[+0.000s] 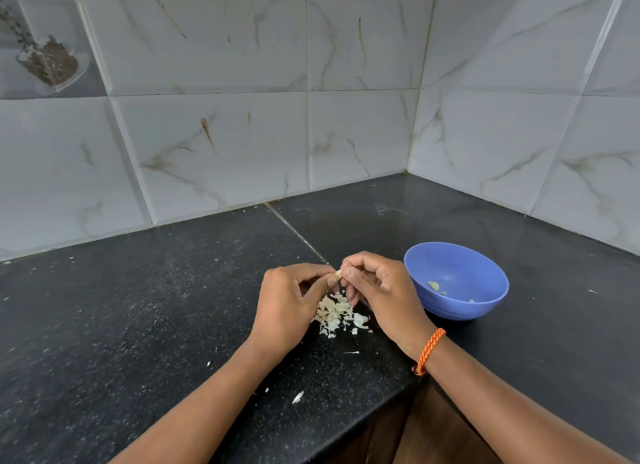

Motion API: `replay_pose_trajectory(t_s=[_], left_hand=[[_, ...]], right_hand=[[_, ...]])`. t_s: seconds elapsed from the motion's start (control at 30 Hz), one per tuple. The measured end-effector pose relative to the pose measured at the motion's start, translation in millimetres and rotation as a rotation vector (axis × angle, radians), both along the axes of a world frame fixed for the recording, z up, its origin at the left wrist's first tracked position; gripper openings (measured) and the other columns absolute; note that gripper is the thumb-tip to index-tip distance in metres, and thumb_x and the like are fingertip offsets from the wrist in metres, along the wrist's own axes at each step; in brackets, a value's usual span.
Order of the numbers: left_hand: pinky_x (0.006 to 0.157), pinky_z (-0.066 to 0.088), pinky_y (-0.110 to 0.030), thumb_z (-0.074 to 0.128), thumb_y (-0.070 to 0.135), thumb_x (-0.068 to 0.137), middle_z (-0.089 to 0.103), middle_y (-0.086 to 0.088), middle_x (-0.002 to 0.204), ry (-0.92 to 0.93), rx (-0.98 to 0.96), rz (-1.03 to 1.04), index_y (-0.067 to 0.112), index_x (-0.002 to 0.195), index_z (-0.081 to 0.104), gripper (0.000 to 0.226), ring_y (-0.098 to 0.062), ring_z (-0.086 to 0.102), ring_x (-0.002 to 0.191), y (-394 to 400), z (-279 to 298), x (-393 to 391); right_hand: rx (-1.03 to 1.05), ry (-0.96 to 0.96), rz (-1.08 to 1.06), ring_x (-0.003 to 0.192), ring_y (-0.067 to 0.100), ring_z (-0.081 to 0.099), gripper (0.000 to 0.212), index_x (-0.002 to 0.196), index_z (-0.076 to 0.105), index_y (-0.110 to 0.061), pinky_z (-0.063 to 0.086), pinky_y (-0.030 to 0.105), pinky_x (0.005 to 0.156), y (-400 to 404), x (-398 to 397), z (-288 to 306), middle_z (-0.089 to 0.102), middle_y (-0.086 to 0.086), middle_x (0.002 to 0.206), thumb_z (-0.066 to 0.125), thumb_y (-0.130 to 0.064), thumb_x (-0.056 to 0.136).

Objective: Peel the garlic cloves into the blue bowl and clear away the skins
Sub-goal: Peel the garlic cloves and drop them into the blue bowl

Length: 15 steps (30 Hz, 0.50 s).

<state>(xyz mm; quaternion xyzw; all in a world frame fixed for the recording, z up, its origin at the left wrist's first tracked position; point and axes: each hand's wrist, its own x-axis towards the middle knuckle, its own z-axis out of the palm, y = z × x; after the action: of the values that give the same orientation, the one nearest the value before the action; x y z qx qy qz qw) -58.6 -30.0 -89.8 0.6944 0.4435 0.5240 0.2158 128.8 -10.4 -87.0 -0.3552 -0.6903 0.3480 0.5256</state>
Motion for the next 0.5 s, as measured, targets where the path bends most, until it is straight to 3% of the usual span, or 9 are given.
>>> replay_pose_trajectory(t_s=[0.13,0.27,0.37,0.5], left_hand=[[0.077,0.061,-0.033,0.071,0.017,0.106,0.080,0.006,0.086,-0.085,-0.032,-0.044,0.021,0.097,0.083,0.015,-0.017,0.076,0.080,0.7,0.8,0.9],[0.056,0.056,-0.036,0.067,0.023,0.109,0.076,0.005,0.088,-0.102,-0.063,-0.013,0.026,0.105,0.080,0.014,-0.024,0.072,0.059,-0.6,0.0,2.8],[0.052,0.058,-0.037,0.069,0.027,0.108,0.078,0.011,0.096,-0.077,-0.074,0.033,0.026,0.105,0.081,0.012,-0.023,0.070,0.050,0.7,-1.0,1.8],[0.050,0.047,-0.016,0.077,0.026,0.101,0.081,0.013,0.095,-0.064,-0.100,0.092,0.024,0.098,0.083,0.007,-0.018,0.070,0.047,-0.3,0.2,0.2]], right_hand=[[-0.037,0.058,-0.006,0.069,0.020,0.061,0.017,0.100,0.072,-0.006,0.058,0.040,0.059,1.3,-1.8,-3.8,0.065,0.019,0.081,0.058,-0.010,0.109],[0.021,-0.040,-0.096,0.070,0.013,0.059,0.016,0.101,0.070,-0.014,0.056,0.031,0.055,2.7,-1.2,-6.7,0.064,-0.004,0.081,0.056,-0.012,0.110],[0.062,-0.132,-0.152,0.070,0.010,0.058,0.019,0.102,0.069,-0.020,0.054,0.027,0.055,1.8,-0.4,-7.6,0.064,-0.013,0.083,0.053,-0.013,0.111],[0.155,-0.238,-0.219,0.084,0.012,0.067,0.019,0.105,0.074,-0.022,0.053,0.023,0.064,2.1,-0.8,-10.9,0.070,-0.013,0.092,0.057,-0.017,0.109]])
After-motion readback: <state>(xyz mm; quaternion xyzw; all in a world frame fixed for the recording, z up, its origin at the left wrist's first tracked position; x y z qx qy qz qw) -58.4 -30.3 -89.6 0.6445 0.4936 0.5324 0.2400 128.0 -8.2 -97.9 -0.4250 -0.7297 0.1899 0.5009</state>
